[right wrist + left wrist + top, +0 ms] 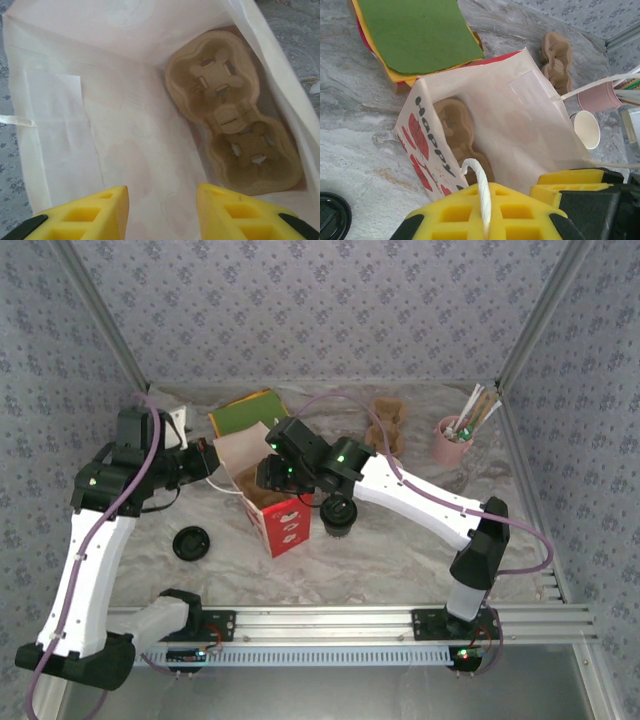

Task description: Pack the takeout coffee

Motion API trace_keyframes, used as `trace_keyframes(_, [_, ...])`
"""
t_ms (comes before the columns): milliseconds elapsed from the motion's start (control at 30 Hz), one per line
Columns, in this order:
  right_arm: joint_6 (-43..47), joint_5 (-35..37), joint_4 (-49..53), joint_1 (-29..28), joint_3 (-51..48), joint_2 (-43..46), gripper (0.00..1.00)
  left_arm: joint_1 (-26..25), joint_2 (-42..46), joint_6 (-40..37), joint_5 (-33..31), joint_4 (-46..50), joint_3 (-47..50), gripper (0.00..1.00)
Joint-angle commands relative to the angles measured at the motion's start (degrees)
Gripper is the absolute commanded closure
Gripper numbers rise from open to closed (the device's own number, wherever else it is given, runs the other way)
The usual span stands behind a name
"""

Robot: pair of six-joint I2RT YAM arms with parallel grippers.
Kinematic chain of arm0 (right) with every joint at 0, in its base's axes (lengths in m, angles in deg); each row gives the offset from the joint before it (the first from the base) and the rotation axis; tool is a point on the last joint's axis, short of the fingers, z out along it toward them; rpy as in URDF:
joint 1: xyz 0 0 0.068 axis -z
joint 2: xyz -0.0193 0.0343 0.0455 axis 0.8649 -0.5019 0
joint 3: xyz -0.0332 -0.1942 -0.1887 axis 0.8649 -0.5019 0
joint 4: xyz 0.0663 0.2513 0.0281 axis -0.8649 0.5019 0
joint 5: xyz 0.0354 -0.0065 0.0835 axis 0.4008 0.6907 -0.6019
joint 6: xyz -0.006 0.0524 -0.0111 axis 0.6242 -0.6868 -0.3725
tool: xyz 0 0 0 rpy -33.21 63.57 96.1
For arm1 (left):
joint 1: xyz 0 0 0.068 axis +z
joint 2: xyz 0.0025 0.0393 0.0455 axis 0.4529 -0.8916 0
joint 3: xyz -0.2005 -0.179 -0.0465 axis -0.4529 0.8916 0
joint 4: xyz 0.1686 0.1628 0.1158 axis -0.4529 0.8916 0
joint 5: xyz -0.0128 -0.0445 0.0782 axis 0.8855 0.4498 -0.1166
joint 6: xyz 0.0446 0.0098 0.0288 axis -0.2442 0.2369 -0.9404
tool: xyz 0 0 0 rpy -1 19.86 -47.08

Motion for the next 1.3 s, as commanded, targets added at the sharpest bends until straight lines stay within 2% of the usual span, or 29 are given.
trace_keyframes(0, [-1.21, 0.4, 0.5, -0.27, 2.01, -0.63, 0.59, -0.31, 1.99, -1.19, -1.95, 2.36, -2.5, 1.0])
trace_keyframes(333, [-5.98, 0.34, -1.33, 0.1, -0.66, -0.15, 0.6, -0.28, 3.7, -0.38, -1.63, 2.66, 0.0, 1.0])
trace_keyframes(467, [-5.35, 0.55, -2.88, -0.19, -1.47, 0.68, 0.6, -0.31, 4.18, -0.17, -1.25, 2.16, 2.25, 1.0])
trace_keyframes(600, [-2.57, 0.45, 0.11, -1.26, 1.84, -1.47, 0.6, -0.31, 3.43, -0.13, -1.02, 2.38, 0.79, 0.85])
trace_keyframes(633, [-2.17, 0.36, 0.88, -1.42, 2.5, -1.99, 0.6, -0.3, 3.07, -0.07, -1.18, 2.56, -0.22, 0.8])
trace_keyframes(667, [-1.76, 0.23, 1.37, -1.6, 3.15, -2.59, 0.6, -0.31, 2.57, 0.17, -1.59, 2.97, -1.6, 0.69])
trace_keyframes(700, [-1.31, 0.2, 1.47, -1.74, 3.51, -2.99, 0.6, -0.31, 1.96, 0.31, -2.08, 3.38, -3.26, 0.64])
trace_keyframes(867, [-0.48, 0.32, 2.17, -1.75, 4.07, -3.27, 0.61, -0.31, -1.74, 1.13, -3.59, 4.42, -13.27, 0.5])
trace_keyframes(1067, [0.09, 0.03, 2.43, -1.58, 4.0, -3.23, 0.6, -0.31, -6.8, 4.98, -0.61, 2.21, -19.67, 0.5])
trace_keyframes(1133, [0.18, 0.12, 2.42, -1.53, 3.95, -3.19, 0.61, -0.31, -7.41, 7.64, 2.63, -1.31, -18.27, 0.59])
trace_keyframes(1267, [0.45, 0.21, 2.32, -1.47, 3.98, -3.22, 0.61, -1.15, -9.48, 13.43, 9.62, -7.88, -13.67, 0.63])
